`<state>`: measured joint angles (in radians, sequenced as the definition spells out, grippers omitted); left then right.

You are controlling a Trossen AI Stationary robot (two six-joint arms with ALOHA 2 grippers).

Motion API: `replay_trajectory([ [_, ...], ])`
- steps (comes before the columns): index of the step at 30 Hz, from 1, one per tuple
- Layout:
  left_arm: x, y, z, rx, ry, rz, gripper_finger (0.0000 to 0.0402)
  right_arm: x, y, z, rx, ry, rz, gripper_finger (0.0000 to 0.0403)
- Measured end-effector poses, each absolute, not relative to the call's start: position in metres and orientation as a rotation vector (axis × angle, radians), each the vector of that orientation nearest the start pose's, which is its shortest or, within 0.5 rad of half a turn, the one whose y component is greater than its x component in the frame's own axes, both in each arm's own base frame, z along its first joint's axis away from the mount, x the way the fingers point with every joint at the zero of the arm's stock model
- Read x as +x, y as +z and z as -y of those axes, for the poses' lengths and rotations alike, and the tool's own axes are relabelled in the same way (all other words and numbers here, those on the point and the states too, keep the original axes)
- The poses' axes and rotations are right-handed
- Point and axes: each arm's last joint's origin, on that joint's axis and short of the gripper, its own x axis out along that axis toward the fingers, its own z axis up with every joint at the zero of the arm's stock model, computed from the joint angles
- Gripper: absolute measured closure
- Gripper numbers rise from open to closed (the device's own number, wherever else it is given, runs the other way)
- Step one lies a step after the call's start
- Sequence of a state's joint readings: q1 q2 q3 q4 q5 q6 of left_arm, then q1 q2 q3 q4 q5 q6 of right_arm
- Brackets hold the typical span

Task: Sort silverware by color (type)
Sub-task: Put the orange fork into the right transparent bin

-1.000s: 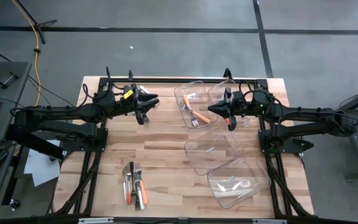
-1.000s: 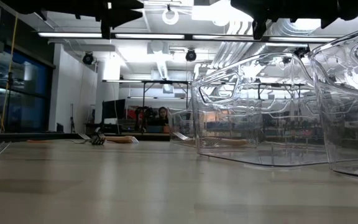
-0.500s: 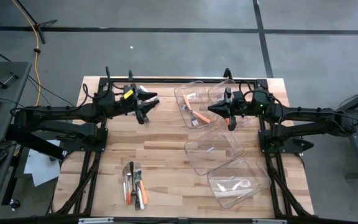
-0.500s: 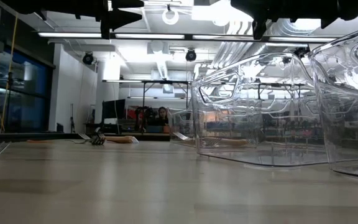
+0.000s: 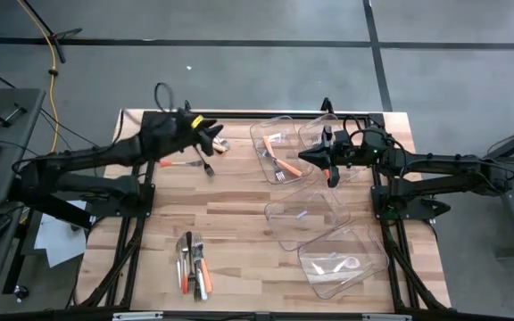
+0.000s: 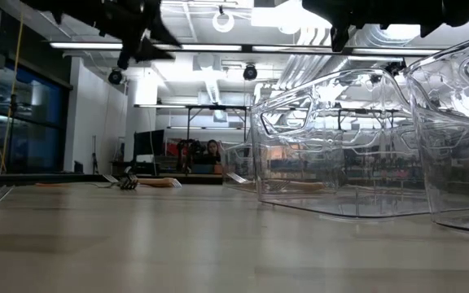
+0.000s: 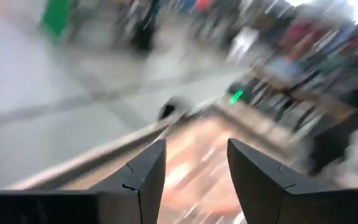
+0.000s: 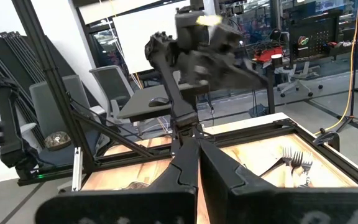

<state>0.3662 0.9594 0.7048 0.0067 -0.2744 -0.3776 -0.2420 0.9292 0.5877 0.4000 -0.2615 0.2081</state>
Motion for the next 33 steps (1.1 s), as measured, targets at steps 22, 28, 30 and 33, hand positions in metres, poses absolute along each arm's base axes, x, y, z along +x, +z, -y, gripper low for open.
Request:
replay_trajectory([
  [22,0.17,0.183,-0.148,-0.393,0.669,-1.43,0.025,0.204,0.293,0.043,0.198,0.024,0.038,0.0403],
  [28,0.172,0.163,-0.156,-0.415,0.549,-1.503,0.025,0.204,0.292,0.043,0.203,0.022,0.019,0.0403],
  [30,0.172,0.157,-0.159,-0.423,0.496,-1.525,0.025,0.204,0.291,0.043,0.205,0.021,0.011,0.0403],
  [33,0.171,0.149,-0.163,-0.418,0.456,-1.564,0.025,0.204,0.29,0.043,0.217,0.02,0.003,0.0403],
])
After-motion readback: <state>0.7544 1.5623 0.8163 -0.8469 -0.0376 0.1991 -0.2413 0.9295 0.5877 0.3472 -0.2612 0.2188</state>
